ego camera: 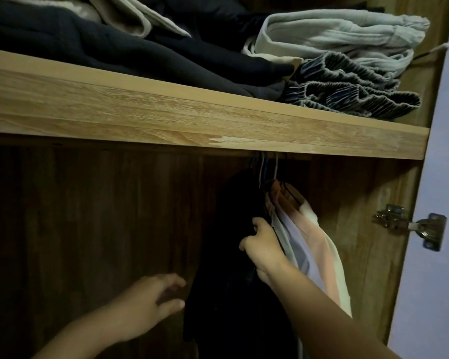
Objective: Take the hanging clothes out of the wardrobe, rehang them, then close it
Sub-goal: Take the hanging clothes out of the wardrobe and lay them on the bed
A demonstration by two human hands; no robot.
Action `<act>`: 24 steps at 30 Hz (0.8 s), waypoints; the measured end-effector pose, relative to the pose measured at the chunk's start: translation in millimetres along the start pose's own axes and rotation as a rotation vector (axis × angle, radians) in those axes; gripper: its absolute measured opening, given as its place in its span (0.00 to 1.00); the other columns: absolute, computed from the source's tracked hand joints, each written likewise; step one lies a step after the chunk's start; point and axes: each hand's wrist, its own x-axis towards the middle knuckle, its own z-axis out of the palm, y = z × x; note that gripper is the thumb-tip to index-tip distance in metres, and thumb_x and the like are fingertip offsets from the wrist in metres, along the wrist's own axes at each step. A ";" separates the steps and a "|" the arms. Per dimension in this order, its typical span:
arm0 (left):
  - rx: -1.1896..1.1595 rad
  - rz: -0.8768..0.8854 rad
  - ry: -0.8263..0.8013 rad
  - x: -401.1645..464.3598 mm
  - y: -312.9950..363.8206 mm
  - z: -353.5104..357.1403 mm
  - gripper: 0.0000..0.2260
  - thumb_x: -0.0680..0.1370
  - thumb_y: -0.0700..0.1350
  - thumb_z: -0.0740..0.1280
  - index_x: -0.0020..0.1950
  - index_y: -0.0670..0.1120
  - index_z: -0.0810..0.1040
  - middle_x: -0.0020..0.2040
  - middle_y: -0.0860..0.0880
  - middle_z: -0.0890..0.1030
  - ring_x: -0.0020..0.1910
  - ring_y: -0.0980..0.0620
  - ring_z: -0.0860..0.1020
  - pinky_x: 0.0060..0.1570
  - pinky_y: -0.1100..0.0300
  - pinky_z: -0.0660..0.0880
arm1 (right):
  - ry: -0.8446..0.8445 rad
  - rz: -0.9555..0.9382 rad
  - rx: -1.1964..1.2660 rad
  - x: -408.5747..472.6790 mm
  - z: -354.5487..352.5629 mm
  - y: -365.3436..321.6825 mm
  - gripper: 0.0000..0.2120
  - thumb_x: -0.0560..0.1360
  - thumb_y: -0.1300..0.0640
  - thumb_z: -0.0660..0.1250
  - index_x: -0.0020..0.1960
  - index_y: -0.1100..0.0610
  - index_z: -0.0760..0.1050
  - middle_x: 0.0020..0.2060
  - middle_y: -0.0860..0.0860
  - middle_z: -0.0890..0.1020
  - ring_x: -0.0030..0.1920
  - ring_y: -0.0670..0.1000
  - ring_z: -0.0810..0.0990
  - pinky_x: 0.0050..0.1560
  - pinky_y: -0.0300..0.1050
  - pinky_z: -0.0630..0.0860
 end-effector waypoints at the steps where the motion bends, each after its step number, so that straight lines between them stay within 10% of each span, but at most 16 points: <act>1: 0.000 -0.001 0.005 -0.1 -2.8 -1.9 0.32 0.53 0.78 0.57 0.53 0.68 0.69 0.57 0.65 0.73 0.55 0.69 0.74 0.55 0.72 0.71 | 0.011 -0.002 0.083 0.1 3.9 -0.2 0.30 0.72 0.76 0.56 0.72 0.58 0.61 0.57 0.51 0.74 0.45 0.47 0.76 0.37 0.34 0.75; 8: -0.033 -0.004 0.015 -7.1 -0.6 -18.8 0.42 0.44 0.82 0.54 0.54 0.66 0.68 0.56 0.64 0.74 0.54 0.67 0.74 0.51 0.74 0.72 | -0.012 -0.080 0.477 -12.8 6.2 -25.4 0.25 0.68 0.80 0.52 0.52 0.58 0.75 0.43 0.57 0.81 0.41 0.55 0.80 0.39 0.45 0.78; 16: -0.008 0.074 0.063 -6.4 4.1 -18.7 0.33 0.53 0.79 0.57 0.53 0.64 0.68 0.54 0.64 0.73 0.52 0.76 0.70 0.50 0.78 0.70 | -0.155 -0.093 0.520 -46.4 -3.2 -21.5 0.27 0.68 0.80 0.52 0.57 0.57 0.76 0.51 0.60 0.82 0.52 0.59 0.81 0.52 0.54 0.77; 20: 0.076 0.091 0.177 0.8 10.5 -21.7 0.10 0.73 0.55 0.65 0.51 0.64 0.68 0.54 0.63 0.74 0.53 0.66 0.75 0.50 0.78 0.68 | -0.267 -0.079 0.456 -76.5 -23.7 -5.1 0.26 0.67 0.79 0.55 0.55 0.56 0.77 0.47 0.60 0.83 0.41 0.56 0.83 0.37 0.45 0.79; 24: 0.119 0.171 0.429 11.3 22.0 -27.6 0.10 0.77 0.41 0.65 0.49 0.58 0.73 0.53 0.57 0.75 0.54 0.60 0.74 0.48 0.76 0.66 | -0.336 -0.066 0.430 -104.0 -45.5 2.2 0.26 0.58 0.72 0.60 0.52 0.56 0.80 0.46 0.66 0.81 0.40 0.59 0.80 0.35 0.46 0.77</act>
